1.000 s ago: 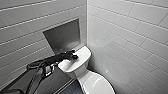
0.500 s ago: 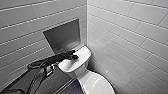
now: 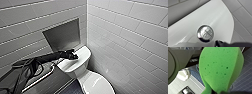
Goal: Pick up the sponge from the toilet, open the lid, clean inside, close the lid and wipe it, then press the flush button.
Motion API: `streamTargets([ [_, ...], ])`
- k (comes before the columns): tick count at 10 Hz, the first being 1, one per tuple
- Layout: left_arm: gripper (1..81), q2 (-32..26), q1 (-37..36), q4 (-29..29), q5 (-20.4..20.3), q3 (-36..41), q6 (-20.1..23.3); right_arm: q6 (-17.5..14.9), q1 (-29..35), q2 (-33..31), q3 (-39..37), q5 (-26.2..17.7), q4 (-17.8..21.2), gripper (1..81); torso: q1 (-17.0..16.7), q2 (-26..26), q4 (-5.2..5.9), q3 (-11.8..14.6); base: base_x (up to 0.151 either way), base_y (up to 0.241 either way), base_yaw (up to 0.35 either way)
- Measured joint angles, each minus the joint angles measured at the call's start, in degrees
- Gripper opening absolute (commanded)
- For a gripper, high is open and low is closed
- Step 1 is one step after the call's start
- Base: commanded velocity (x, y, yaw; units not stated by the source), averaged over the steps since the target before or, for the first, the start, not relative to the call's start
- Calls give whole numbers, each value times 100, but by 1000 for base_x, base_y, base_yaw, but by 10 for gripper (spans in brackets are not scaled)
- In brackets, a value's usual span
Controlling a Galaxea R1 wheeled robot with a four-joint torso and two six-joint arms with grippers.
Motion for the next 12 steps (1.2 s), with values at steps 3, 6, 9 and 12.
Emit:
streamTargets([
  [3,10,-1041,-215,-93,33,1471,-44,-1,13,38,-6,0,2,10,2,0,0,0,0,0,0],
  [6,10,-1880,-77,-88,61,3165,-78,-1,13,146,-182,4,0,10,2,0,0,0,0,0,0],
  [9,10,-2711,1156,216,151,4225,-83,0,16,302,-375,2,-2,10,5,0,0,214,0,0,0],
  [12,10,-3059,2828,834,-146,4389,-88,-4,6,460,-592,-9,-9,10,2,0,0,617,0,0,0],
])
